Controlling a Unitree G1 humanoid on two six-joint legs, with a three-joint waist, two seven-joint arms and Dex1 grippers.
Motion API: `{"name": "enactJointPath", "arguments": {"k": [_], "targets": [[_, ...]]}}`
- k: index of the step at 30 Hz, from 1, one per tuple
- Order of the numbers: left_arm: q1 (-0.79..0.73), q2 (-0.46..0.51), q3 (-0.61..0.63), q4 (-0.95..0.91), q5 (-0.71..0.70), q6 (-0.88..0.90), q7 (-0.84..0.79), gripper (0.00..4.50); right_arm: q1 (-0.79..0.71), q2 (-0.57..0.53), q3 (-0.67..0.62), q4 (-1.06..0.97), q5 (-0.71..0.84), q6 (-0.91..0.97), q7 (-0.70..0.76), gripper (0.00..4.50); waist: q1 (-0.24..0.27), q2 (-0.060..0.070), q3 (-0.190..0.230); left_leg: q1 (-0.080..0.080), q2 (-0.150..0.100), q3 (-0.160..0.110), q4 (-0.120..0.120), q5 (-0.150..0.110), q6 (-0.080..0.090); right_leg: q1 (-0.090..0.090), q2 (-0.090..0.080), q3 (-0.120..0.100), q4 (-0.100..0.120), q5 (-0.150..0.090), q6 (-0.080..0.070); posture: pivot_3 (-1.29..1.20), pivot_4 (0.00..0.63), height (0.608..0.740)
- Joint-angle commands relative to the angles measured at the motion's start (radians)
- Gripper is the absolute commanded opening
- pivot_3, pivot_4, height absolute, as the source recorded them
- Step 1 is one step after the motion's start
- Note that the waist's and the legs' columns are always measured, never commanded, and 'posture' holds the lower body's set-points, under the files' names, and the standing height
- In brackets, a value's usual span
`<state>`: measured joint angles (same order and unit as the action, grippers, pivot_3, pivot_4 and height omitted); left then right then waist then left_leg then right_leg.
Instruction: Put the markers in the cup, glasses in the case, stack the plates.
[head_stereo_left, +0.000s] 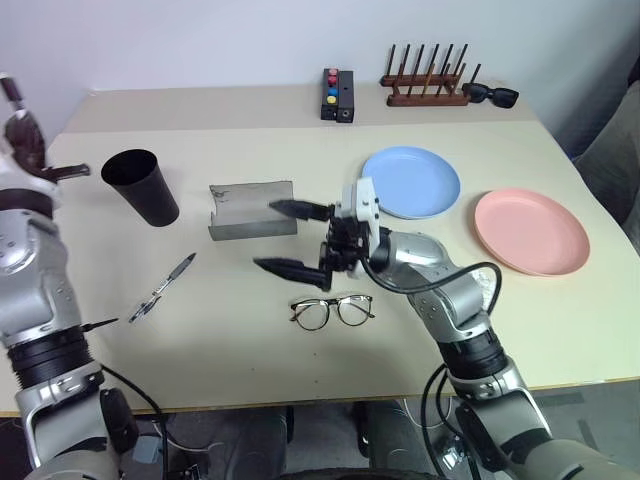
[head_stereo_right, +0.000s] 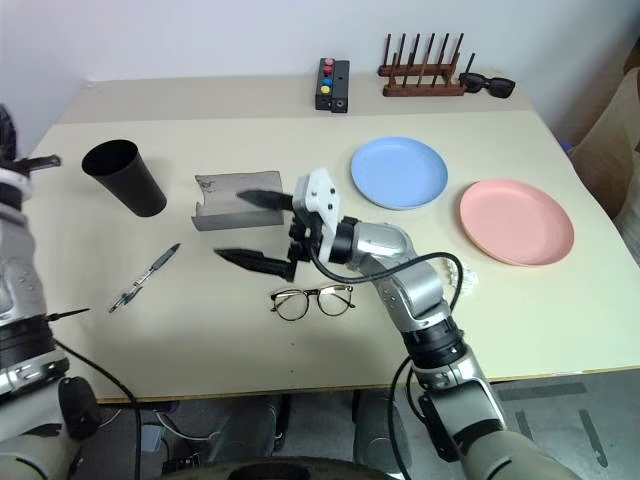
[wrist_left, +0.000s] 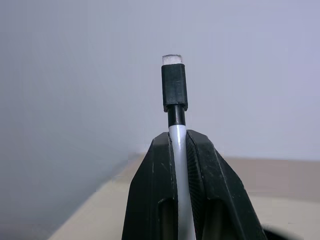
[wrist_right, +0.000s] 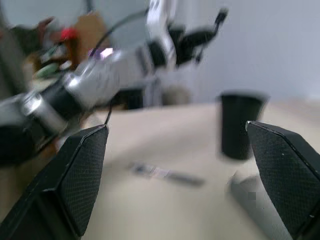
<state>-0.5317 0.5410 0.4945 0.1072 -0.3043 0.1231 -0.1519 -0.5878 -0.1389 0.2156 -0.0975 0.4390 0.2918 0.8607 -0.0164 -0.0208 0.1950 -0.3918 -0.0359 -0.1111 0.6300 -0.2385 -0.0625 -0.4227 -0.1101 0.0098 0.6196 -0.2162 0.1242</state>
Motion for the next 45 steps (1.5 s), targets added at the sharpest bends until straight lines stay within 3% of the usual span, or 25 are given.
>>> {"name": "enactJointPath", "arguments": {"k": [1,14,36,39,43,45], "targets": [[-0.067,-0.009,-0.036,0.065,0.015,-0.058,-0.014,0.03,-0.032,0.017,-0.03,0.035,-0.049,-0.095,-0.044,4.5,-0.002,0.0,0.0,0.0,0.0,0.0,0.0,0.0,0.0,0.0,0.0,0.0,0.0,0.0,0.0,0.0,0.15,0.734],[-0.154,-0.036,-0.094,0.353,0.077,-0.268,-0.021,0.03,-0.012,0.019,-0.012,0.04,-0.073,-0.133,-0.053,4.5,-0.003,0.0,0.0,0.0,0.0,0.0,-0.001,0.0,0.0,-0.001,0.001,0.0,0.0,0.0,0.001,0.0,0.15,0.734],[-0.129,-0.059,-0.105,0.426,0.085,-0.328,-0.001,0.03,-0.004,0.015,-0.002,0.03,-0.068,-0.126,-0.044,4.5,-0.003,0.0,0.0,0.0,0.0,0.0,-0.001,0.0,0.0,-0.001,0.001,0.0,0.001,0.0,0.001,0.0,0.15,0.734],[-0.13,-0.058,-0.105,0.428,0.087,-0.326,0.004,1.19,-0.003,0.014,-0.001,0.031,-0.068,-0.125,-0.043,4.5,-0.003,0.0,0.0,0.0,0.0,0.0,-0.001,0.0,0.0,-0.001,0.001,0.0,0.001,0.001,0.001,0.0,0.15,0.734],[-0.126,-0.058,-0.105,0.425,0.089,-0.322,0.013,3.14,0.0,0.014,0.002,0.028,-0.068,-0.123,-0.042,4.5,-0.004,0.0,0.0,0.0,0.0,0.0,-0.001,0.0,0.0,-0.001,0.001,0.0,0.001,0.001,0.001,0.0,0.15,0.734],[-0.125,-0.058,-0.104,0.423,0.087,-0.321,0.015,3.14,-0.001,0.014,0.003,0.029,-0.068,-0.123,-0.04,4.5,-0.003,0.0,0.0,0.0,0.0,0.0,-0.001,0.0,0.0,-0.001,0.001,0.0,0.001,0.001,0.001,0.0,0.15,0.734]]}}
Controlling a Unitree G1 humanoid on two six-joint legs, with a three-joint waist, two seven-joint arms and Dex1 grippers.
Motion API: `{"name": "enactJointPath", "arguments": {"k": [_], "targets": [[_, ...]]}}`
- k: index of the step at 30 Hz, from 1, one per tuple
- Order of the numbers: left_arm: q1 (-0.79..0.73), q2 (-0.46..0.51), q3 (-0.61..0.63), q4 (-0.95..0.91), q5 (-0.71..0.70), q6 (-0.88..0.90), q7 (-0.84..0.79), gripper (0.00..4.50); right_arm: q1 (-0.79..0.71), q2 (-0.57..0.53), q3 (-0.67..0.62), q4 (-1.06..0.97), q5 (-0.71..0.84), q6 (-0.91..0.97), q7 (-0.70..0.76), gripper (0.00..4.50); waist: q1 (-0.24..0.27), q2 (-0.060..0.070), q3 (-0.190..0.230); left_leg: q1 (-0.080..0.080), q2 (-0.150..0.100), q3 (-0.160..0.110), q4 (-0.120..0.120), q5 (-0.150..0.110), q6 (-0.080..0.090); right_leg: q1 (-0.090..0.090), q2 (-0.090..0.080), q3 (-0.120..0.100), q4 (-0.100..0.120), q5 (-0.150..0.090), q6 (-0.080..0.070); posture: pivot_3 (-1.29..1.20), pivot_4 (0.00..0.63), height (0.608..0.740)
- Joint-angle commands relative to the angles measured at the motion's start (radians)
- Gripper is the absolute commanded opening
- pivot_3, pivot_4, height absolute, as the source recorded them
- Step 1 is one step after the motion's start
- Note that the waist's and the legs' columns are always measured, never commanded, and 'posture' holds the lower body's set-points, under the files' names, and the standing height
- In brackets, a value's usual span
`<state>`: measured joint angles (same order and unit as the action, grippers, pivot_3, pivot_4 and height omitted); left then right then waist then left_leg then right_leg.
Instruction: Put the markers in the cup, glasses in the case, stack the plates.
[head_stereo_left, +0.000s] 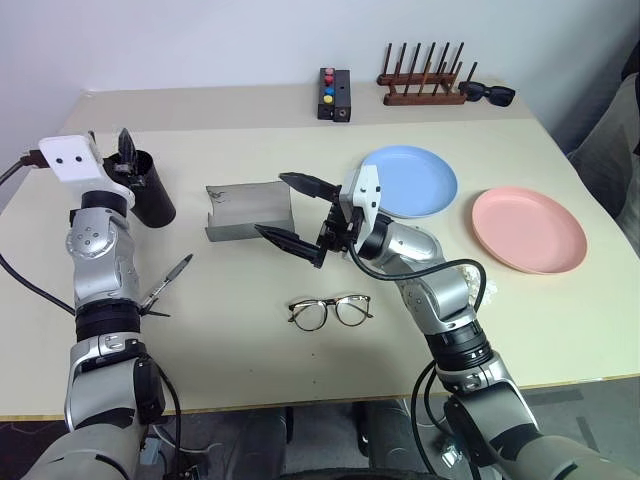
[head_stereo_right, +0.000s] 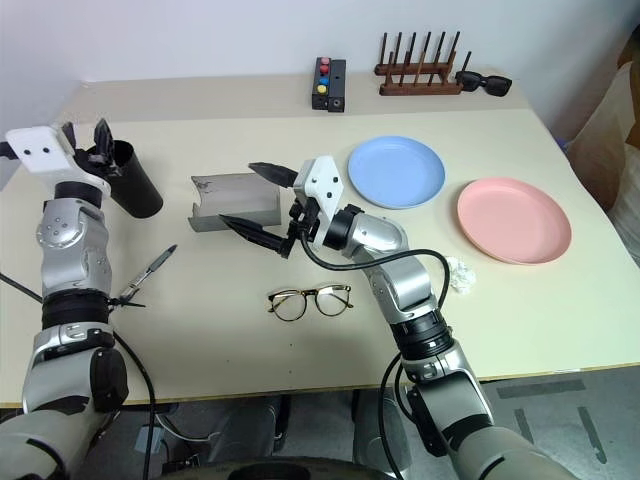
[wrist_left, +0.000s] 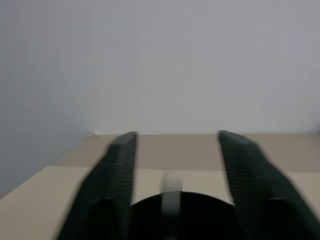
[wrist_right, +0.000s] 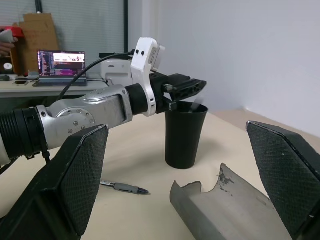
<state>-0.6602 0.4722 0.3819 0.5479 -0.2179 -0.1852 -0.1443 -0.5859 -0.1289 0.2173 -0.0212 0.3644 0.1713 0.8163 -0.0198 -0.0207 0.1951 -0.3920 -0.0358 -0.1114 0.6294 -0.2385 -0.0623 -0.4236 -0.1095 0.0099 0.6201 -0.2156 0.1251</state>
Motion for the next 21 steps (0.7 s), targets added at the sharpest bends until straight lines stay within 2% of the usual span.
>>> {"name": "enactJointPath", "arguments": {"k": [1,6,9,11,13,16,21], "targets": [[0.003,0.01,0.008,-0.019,0.001,-0.012,0.008,3.14,-0.003,0.004,0.002,-0.047,0.008,-0.002,0.005,4.5,0.0,0.0,0.0,0.0,0.0,0.0,0.0,0.0,0.0,0.0,0.0,0.0,0.0,0.0,0.0,0.0,0.15,0.734],[0.006,0.012,0.015,-0.045,-0.017,-0.002,-0.002,3.14,-0.007,0.004,0.002,-0.045,0.009,-0.003,0.007,4.5,0.0,0.0,0.0,0.0,0.0,0.0,0.0,0.0,0.0,0.0,0.0,0.0,0.0,0.0,0.0,0.0,0.15,0.734],[0.018,0.027,0.023,-0.113,-0.073,0.048,-0.06,3.14,-0.009,0.003,0.0,-0.043,0.007,-0.004,0.007,4.5,-0.001,0.0,0.0,0.0,0.0,0.0,0.0,0.0,0.0,0.0,0.0,0.0,0.0,0.0,0.0,0.0,0.15,0.734],[0.059,0.058,0.029,-0.225,-0.157,0.161,-0.147,3.7,-0.01,-0.006,-0.007,-0.041,0.003,-0.007,0.006,4.5,-0.003,0.0,0.0,0.0,0.0,0.0,0.0,0.0,0.0,0.0,0.0,0.0,0.0,0.0,0.0,0.0,0.15,0.734],[0.139,0.121,0.029,-0.374,-0.263,0.336,-0.258,4.45,-0.012,-0.026,-0.018,-0.039,-0.001,-0.011,0.011,4.5,-0.012,0.0,0.0,0.0,0.0,0.0,-0.001,0.0,0.0,0.0,0.0,0.0,0.0,0.0,0.0,0.0,0.15,0.734],[0.299,0.24,0.042,-0.541,-0.357,0.542,-0.376,4.45,-0.016,-0.073,-0.037,-0.043,0.015,0.008,0.04,4.5,-0.028,0.001,0.0,0.0,0.0,0.0,-0.001,0.0,0.0,-0.001,0.0,0.001,0.001,0.0,0.0,0.0,0.15,0.734],[0.513,0.388,0.102,-0.689,-0.416,0.805,-0.419,4.45,0.005,-0.2,-0.002,-0.079,0.024,0.057,0.171,4.5,-0.026,0.002,0.001,0.001,0.001,0.0,-0.002,0.0,0.0,-0.001,0.001,0.001,0.001,-0.001,-0.001,0.0,0.15,0.734]]}}
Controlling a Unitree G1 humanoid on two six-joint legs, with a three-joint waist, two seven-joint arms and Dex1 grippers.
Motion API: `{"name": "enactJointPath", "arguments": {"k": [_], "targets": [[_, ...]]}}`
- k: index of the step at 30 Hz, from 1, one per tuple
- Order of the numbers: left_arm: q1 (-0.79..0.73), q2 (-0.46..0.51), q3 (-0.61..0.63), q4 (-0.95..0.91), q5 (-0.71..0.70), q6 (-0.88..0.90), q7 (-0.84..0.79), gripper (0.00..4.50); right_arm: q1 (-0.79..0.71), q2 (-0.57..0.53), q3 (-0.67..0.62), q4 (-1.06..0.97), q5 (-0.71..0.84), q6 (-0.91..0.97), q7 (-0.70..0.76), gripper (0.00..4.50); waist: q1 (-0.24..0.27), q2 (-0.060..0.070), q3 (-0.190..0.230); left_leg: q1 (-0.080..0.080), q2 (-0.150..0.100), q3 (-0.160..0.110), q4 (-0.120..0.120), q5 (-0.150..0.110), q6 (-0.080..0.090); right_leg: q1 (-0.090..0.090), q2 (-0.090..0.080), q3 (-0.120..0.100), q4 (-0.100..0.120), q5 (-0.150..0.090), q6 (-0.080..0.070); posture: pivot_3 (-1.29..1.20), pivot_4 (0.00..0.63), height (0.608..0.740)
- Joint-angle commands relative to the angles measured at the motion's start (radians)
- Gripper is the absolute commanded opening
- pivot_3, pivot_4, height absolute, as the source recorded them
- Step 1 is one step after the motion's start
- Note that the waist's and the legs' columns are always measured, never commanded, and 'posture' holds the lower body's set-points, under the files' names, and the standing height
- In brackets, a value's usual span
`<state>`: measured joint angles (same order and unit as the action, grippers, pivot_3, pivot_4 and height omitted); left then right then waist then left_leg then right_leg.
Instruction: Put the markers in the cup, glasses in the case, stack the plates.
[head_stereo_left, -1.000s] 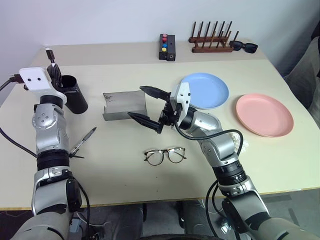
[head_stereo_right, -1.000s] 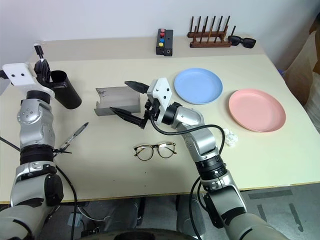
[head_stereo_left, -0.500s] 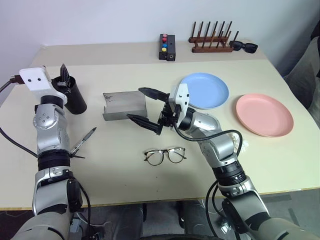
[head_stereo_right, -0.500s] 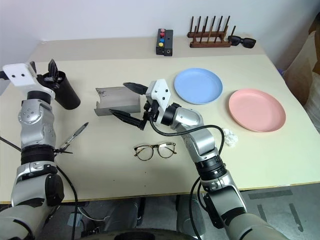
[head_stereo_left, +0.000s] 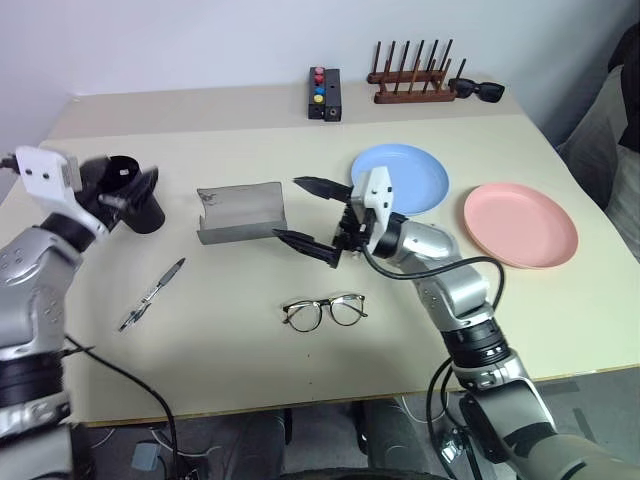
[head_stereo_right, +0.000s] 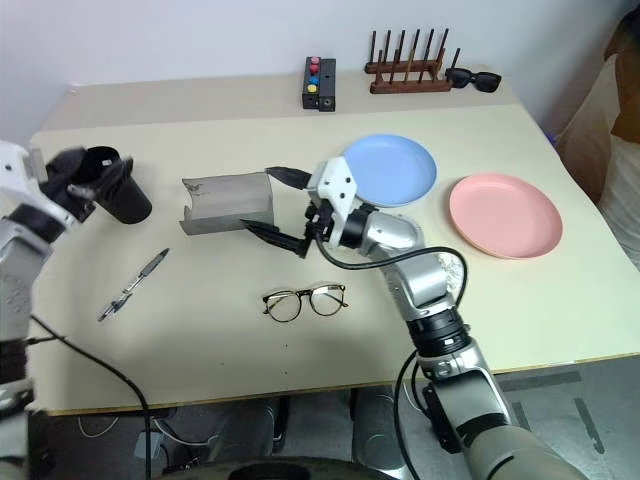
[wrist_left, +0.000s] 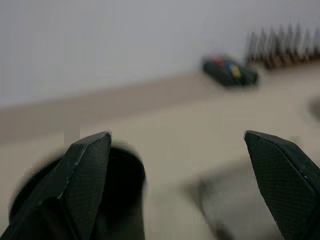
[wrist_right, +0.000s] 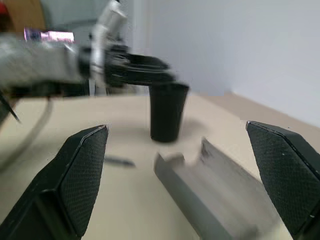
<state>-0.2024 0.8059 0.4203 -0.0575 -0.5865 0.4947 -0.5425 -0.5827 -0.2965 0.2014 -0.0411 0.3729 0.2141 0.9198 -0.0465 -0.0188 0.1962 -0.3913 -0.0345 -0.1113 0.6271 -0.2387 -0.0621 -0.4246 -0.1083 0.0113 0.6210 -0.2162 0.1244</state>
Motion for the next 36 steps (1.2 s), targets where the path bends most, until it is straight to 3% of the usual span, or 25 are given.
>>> {"name": "enactJointPath", "arguments": {"k": [1,9,18,21,28,33,36], "targets": [[0.094,0.072,0.073,-0.112,-0.06,0.179,-0.023,4.45,0.003,-0.046,0.017,-0.057,0.012,0.016,0.081,4.5,0.002,0.0,0.0,0.0,0.001,0.0,0.0,0.0,0.0,0.0,0.001,0.0,0.0,0.0,0.0,0.0,0.15,0.734],[0.259,0.127,-0.038,-0.246,-0.001,0.343,-0.05,4.45,-0.015,-0.045,0.016,-0.037,0.006,0.011,0.109,4.5,0.005,0.0,0.0,0.0,0.001,0.0,0.0,0.0,0.0,0.0,0.001,0.0,-0.001,-0.002,-0.003,0.0,0.15,0.734],[0.175,0.107,-0.198,-0.168,0.11,0.376,-0.031,4.45,0.011,-0.043,0.025,-0.078,0.014,0.039,0.114,4.5,0.008,0.0,0.0,0.0,0.001,0.0,0.0,0.0,0.0,0.0,0.001,0.0,-0.001,-0.002,-0.004,0.0,0.15,0.734],[0.151,0.097,-0.216,-0.149,0.123,0.378,-0.04,3.68,0.018,-0.044,0.025,-0.089,0.014,0.047,0.112,4.5,0.009,0.0,0.0,0.0,0.001,0.0,0.001,0.0,0.0,0.0,0.001,0.0,-0.001,-0.002,-0.003,0.0,0.15,0.734],[0.131,0.093,-0.231,-0.143,0.144,0.383,-0.056,0.19,0.032,-0.05,0.025,-0.117,0.022,0.07,0.117,4.5,0.007,0.0,0.0,0.0,0.001,0.0,0.0,0.0,0.0,0.0,0.001,0.0,-0.001,-0.002,-0.003,0.0,0.15,0.734],[0.129,0.088,-0.226,-0.152,0.166,0.356,-0.053,0.03,0.035,-0.055,0.027,-0.127,0.023,0.079,0.13,4.5,0.006,0.0,0.0,0.0,0.001,0.0,0.0,0.0,0.0,0.0,0.001,0.0,-0.001,-0.002,-0.003,0.0,0.15,0.734],[0.094,0.013,-0.131,-0.199,0.102,0.252,-0.067,0.03,0.032,-0.05,0.026,-0.12,0.018,0.075,0.131,4.5,0.009,0.0,0.0,0.0,0.001,0.0,0.0,0.0,0.0,0.0,0.001,0.0,-0.001,-0.002,-0.003,0.0,0.15,0.734]]}}
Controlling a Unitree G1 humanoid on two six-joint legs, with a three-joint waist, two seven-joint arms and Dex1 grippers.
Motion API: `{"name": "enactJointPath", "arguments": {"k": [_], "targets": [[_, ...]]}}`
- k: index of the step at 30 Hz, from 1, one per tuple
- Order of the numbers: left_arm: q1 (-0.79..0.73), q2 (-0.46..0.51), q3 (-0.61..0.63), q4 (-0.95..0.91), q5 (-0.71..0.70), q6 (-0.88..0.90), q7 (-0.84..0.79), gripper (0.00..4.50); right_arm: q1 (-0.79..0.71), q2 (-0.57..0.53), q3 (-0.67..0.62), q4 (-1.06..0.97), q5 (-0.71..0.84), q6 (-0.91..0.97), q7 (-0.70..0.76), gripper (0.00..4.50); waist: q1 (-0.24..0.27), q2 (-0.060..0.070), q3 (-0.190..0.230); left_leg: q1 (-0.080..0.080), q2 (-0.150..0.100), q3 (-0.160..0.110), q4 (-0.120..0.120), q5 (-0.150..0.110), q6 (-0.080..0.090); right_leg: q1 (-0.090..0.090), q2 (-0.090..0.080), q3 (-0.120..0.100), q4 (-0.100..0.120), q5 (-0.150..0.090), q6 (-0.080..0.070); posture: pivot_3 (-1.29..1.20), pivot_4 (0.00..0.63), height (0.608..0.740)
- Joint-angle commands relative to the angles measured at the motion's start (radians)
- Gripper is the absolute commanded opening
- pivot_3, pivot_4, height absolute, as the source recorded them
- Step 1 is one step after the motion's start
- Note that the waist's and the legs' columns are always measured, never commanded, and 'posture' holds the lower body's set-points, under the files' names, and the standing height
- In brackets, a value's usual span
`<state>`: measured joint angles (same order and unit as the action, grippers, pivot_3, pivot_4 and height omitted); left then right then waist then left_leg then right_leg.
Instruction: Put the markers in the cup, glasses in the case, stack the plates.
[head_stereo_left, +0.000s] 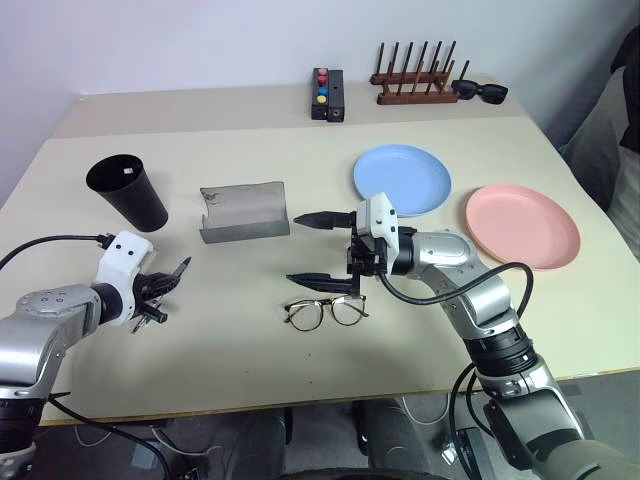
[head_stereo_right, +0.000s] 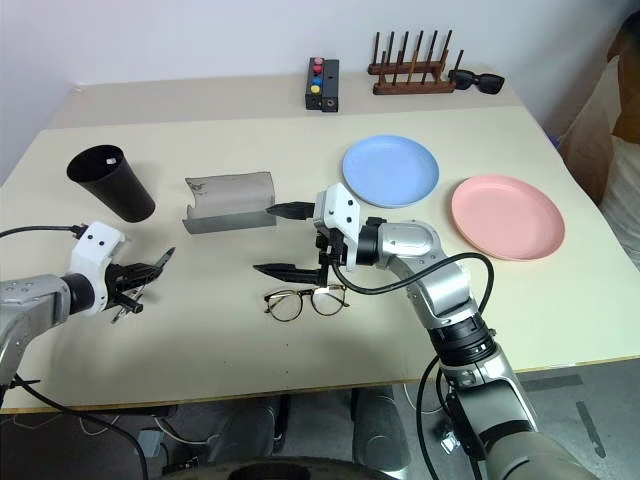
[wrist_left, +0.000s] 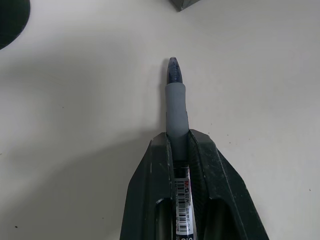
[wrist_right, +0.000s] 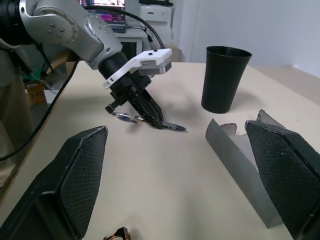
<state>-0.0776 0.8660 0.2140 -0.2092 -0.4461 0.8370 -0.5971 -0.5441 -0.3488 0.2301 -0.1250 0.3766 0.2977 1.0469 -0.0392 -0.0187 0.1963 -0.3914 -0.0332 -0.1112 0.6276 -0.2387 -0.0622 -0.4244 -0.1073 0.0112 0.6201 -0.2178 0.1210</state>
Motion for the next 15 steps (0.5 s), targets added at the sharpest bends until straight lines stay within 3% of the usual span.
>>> {"name": "enactJointPath", "arguments": {"k": [1,6,12,15], "targets": [[-0.048,-0.075,0.115,-0.065,-0.067,-0.13,-0.022,0.03,-0.007,0.003,-0.002,-0.034,0.014,-0.009,0.004,4.5,0.003,0.0,0.0,0.0,0.0,0.0,0.0,0.0,0.0,0.0,0.0,0.0,0.0,0.0,0.0,0.0,0.15,0.734],[-0.184,-0.182,0.289,-0.088,-0.184,-0.261,0.017,0.03,-0.011,0.009,-0.001,-0.027,0.014,-0.012,0.007,4.5,0.011,-0.002,0.0,-0.001,0.0,0.0,0.002,0.0,0.0,0.0,0.0,-0.001,-0.001,0.002,0.002,0.0,0.15,0.734],[-0.364,-0.219,0.279,0.072,0.058,-0.531,0.239,0.03,-0.02,0.027,0.002,-0.016,0.012,-0.022,0.005,4.5,0.019,-0.002,0.0,-0.001,0.0,0.001,0.001,0.0,0.0,0.0,0.0,0.0,-0.001,0.003,0.002,0.0,0.15,0.734],[-0.456,-0.231,0.23,0.255,0.215,-0.685,0.371,0.03,-0.033,0.059,-0.002,0.001,0.006,-0.044,-0.017,4.5,0.023,-0.002,0.0,-0.001,0.0,0.001,0.002,0.0,0.0,0.0,0.001,0.0,-0.001,0.003,0.003,0.0,0.15,0.734]]}}
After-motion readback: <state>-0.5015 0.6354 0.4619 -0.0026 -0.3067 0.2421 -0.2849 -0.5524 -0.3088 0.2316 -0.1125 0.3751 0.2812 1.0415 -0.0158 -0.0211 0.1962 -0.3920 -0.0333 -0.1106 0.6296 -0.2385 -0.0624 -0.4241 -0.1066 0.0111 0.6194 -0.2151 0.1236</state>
